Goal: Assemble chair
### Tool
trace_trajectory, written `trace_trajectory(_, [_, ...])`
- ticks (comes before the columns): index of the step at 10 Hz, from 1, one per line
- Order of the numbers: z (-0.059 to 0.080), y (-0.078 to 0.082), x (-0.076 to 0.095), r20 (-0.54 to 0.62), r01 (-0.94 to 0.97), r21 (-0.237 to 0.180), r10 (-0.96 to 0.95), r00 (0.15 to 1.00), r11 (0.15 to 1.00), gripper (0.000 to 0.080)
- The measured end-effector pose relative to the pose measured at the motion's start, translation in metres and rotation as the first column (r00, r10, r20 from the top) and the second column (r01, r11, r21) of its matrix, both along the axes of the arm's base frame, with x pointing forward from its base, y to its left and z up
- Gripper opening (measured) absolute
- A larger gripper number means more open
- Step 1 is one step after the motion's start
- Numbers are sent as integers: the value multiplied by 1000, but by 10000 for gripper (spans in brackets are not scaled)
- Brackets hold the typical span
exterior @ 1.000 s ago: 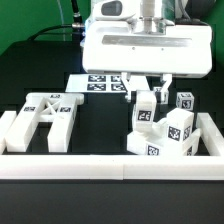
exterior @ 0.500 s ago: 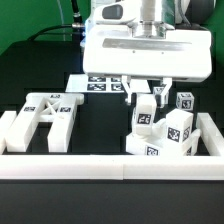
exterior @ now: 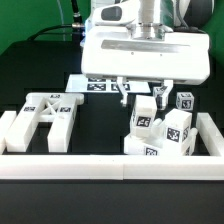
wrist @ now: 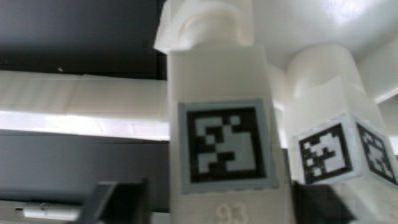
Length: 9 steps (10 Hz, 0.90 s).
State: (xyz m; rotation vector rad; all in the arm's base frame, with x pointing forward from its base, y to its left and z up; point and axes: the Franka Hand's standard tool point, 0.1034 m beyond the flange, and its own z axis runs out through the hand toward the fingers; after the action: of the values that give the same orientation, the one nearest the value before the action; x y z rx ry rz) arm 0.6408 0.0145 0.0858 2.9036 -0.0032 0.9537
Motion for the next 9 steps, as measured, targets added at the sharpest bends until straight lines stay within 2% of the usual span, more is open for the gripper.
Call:
trace_trajectory(1, [0, 0, 0, 0, 0, 0, 0, 1000, 1000, 512])
trace_trajectory(2, [0, 0, 0, -1, 0, 0, 0, 1000, 1000, 619])
trace_trajectory(6, [2, -1, 0, -12, -2, 1, 2, 1000, 1000, 648])
trace_trajectory(9, [21, -4, 5, -28, -9, 7, 10, 1000, 1000, 649])
